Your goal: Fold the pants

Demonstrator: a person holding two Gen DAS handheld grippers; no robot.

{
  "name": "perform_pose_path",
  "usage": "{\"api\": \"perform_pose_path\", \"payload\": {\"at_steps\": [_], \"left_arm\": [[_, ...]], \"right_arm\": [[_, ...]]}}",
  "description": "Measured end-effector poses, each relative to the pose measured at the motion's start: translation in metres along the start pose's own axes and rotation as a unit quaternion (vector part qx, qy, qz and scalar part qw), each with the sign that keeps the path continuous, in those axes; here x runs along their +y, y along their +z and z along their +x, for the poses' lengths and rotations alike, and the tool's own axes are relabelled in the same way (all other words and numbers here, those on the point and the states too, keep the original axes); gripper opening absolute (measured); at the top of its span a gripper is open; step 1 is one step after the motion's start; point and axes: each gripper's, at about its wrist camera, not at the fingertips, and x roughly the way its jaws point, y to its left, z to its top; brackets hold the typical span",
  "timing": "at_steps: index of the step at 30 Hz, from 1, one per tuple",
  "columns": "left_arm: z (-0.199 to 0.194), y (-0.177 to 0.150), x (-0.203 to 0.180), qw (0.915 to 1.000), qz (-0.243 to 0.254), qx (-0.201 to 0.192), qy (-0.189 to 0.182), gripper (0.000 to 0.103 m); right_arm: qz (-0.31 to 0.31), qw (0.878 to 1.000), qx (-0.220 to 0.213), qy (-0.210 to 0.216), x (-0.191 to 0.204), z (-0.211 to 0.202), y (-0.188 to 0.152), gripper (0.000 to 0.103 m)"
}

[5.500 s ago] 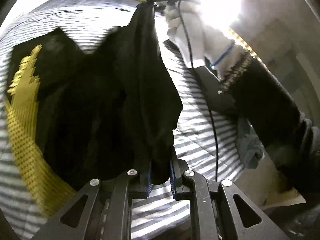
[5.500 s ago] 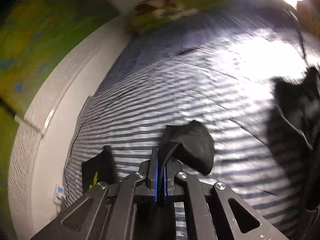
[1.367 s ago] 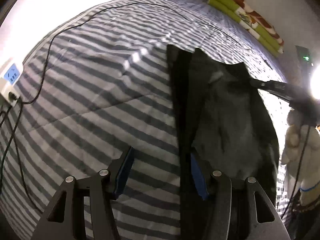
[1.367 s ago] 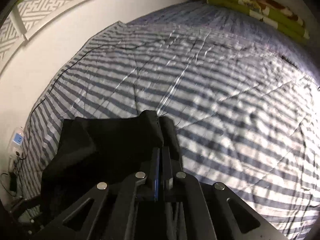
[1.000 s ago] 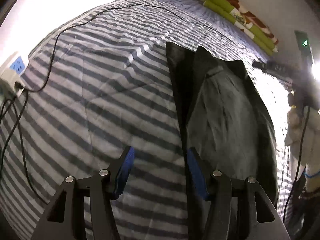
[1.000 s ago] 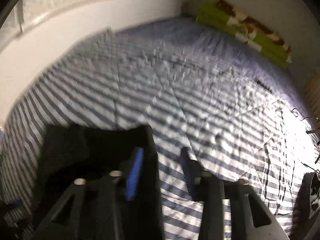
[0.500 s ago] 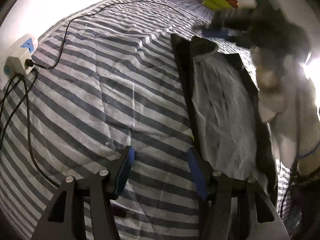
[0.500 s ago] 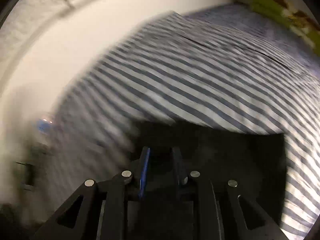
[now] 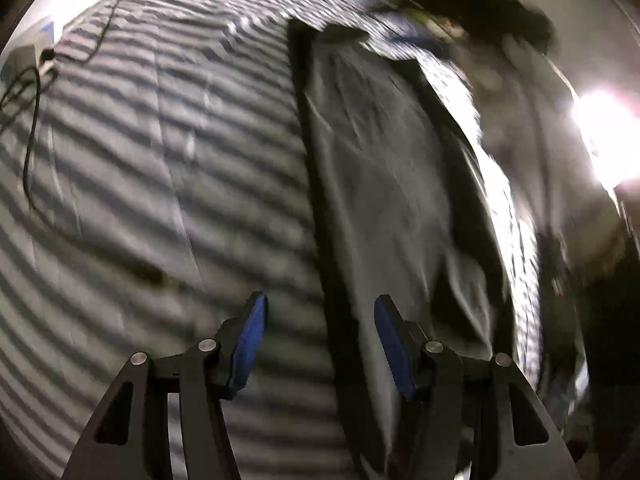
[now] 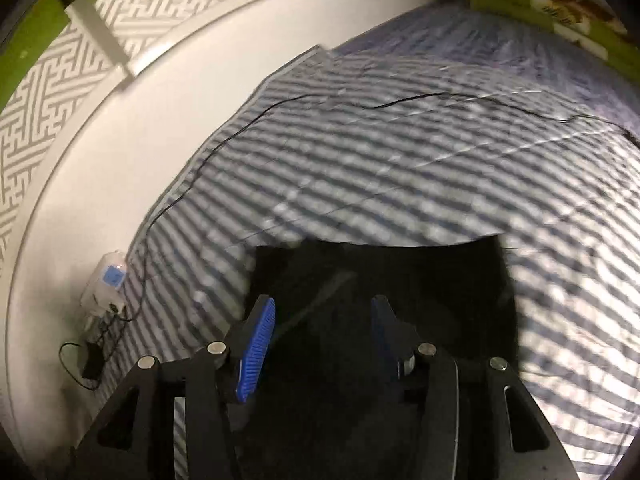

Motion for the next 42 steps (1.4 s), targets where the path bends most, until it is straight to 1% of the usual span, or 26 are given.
{"api": "perform_pose_path", "payload": {"at_steps": [1, 3, 6, 8, 9, 10, 11, 13, 14, 15, 16, 17, 19, 22, 24, 26, 27, 28, 29, 30, 31, 33, 35, 38, 40, 42], "left_arm": [[-0.001, -0.011, -0.004, 0.9999, 0.006, 0.008, -0.003, 0.059], [-0.003, -0.024, -0.01, 0.9997, 0.018, 0.015, -0.006, 0.059], [-0.003, -0.038, -0.019, 0.9988, 0.024, 0.033, -0.026, 0.058], [-0.002, -0.044, -0.025, 0.998, 0.032, 0.042, -0.034, 0.057], [-0.001, -0.047, -0.028, 0.9977, 0.039, 0.046, -0.033, 0.053], [0.0, -0.05, -0.032, 0.9973, 0.046, 0.048, -0.031, 0.043], [0.001, -0.054, -0.035, 0.9968, 0.053, 0.052, -0.03, 0.038], [0.004, -0.058, -0.038, 0.9965, 0.057, 0.056, -0.026, 0.025], [0.005, -0.06, -0.039, 0.9964, 0.057, 0.056, -0.026, 0.022], [0.005, -0.061, -0.039, 0.9964, 0.057, 0.057, -0.027, 0.017], [0.006, -0.061, -0.039, 0.9964, 0.055, 0.057, -0.029, 0.013], [0.005, -0.063, -0.04, 0.9965, 0.054, 0.057, -0.03, 0.012], [0.004, -0.065, -0.041, 0.9965, 0.055, 0.055, -0.03, 0.006], [-0.002, -0.07, -0.046, 0.9964, 0.061, 0.05, -0.029, 0.005], [-0.005, -0.069, -0.049, 0.9959, 0.065, 0.052, -0.036, 0.005], [-0.003, -0.069, -0.049, 0.995, 0.078, 0.059, -0.022, 0.005], [-0.002, -0.069, -0.047, 0.9949, 0.072, 0.067, -0.021, 0.009], [0.0, -0.069, -0.045, 0.9949, 0.067, 0.072, -0.023, 0.021], [0.002, -0.069, -0.044, 0.9947, 0.058, 0.081, -0.025, 0.029], [0.002, -0.069, -0.045, 0.9951, 0.054, 0.078, -0.028, 0.038], [-0.002, -0.069, -0.044, 0.9959, 0.054, 0.068, -0.025, 0.044], [-0.012, -0.07, -0.042, 0.9968, 0.058, 0.052, -0.02, 0.045], [-0.021, -0.069, -0.039, 0.9973, 0.059, 0.04, -0.019, 0.045], [-0.028, -0.068, -0.035, 0.9979, 0.053, 0.03, -0.021, 0.045], [-0.03, -0.069, -0.035, 0.9977, 0.058, 0.03, -0.019, 0.045], [-0.023, -0.074, -0.043, 0.9968, 0.066, 0.04, -0.021, 0.045]], "right_arm": [[-0.018, 1.0, 0.007, -0.002, 0.015, 0.01, 0.002, 0.046], [-0.048, 0.998, 0.027, -0.025, 0.039, 0.029, 0.003, 0.046], [-0.072, 0.989, 0.056, -0.112, 0.057, 0.059, 0.002, 0.045], [-0.075, 0.986, 0.064, -0.135, 0.06, 0.069, 0.0, 0.045], [-0.073, 0.985, 0.066, -0.139, 0.059, 0.071, -0.001, 0.045], [-0.069, 0.985, 0.067, -0.143, 0.058, 0.071, -0.002, 0.045], [-0.065, 0.986, 0.065, -0.142, 0.057, 0.07, -0.002, 0.046], [-0.054, 0.987, 0.064, -0.134, 0.051, 0.064, -0.002, 0.044], [-0.049, 0.988, 0.063, -0.132, 0.048, 0.062, -0.003, 0.041], [-0.045, 0.988, 0.064, -0.13, 0.045, 0.061, -0.003, 0.026], [-0.04, 0.989, 0.069, -0.127, 0.041, 0.061, -0.003, 0.009], [-0.035, 0.989, 0.072, -0.121, 0.038, 0.06, -0.001, 0.005], [-0.025, 0.992, 0.065, -0.101, 0.034, 0.055, 0.0, 0.002], [-0.027, 0.996, 0.042, -0.073, 0.039, 0.043, 0.002, 0.001], [-0.032, 0.998, 0.027, -0.04, 0.047, 0.039, 0.004, 0.001], [-0.06, 0.997, 0.026, -0.029, 0.06, 0.043, 0.005, 0.002], [-0.072, 0.996, 0.033, -0.037, 0.065, 0.048, 0.005, 0.004], [-0.072, 0.996, 0.046, -0.033, 0.067, 0.049, 0.005, 0.015], [-0.061, 0.997, 0.046, -0.016, 0.064, 0.045, 0.006, 0.022], [-0.052, 0.998, 0.037, 0.001, 0.059, 0.04, 0.008, 0.03], [-0.041, 0.999, 0.017, 0.024, 0.052, 0.026, 0.008, 0.034], [-0.019, 0.999, -0.015, 0.025, 0.031, -0.003, 0.005, 0.037], [0.011, 0.999, -0.022, 0.027, 0.003, -0.025, -0.007, 0.037], [0.011, 1.0, -0.007, 0.026, -0.027, -0.048, -0.041, 0.038], [-0.002, 1.0, 0.009, 0.001, -0.04, -0.061, -0.077, 0.038], [0.002, 1.0, 0.026, -0.003, -0.053, -0.072, -0.112, 0.038]]}}
